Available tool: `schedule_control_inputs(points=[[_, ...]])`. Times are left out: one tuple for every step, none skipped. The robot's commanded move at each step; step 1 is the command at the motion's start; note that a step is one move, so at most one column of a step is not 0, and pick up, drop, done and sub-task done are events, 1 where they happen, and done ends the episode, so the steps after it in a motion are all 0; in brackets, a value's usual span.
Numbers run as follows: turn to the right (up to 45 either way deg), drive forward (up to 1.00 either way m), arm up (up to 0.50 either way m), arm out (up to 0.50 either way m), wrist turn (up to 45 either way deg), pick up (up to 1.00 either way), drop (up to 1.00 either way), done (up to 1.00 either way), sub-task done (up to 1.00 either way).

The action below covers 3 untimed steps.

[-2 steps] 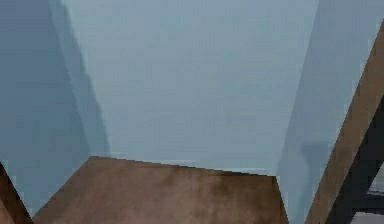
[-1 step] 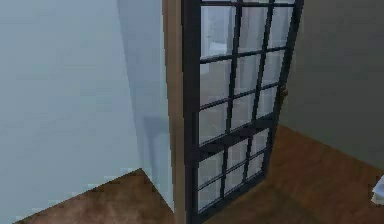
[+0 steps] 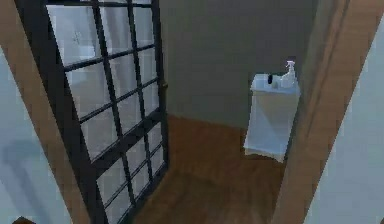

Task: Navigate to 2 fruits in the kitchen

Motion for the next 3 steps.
schedule_control_inputs(points=[[3.0, 0.00, 0.00, 0.00, 0.0, 0.00, 0.00, 0.00, 0.00], [0.0, 1.00, 0.00, 0.00, 0.0, 0.00, 0.00, 0.00, 0.00], [0.0, 0.55, 0.00, 0.00, 0.0, 0.00, 0.00, 0.00, 0.00]])
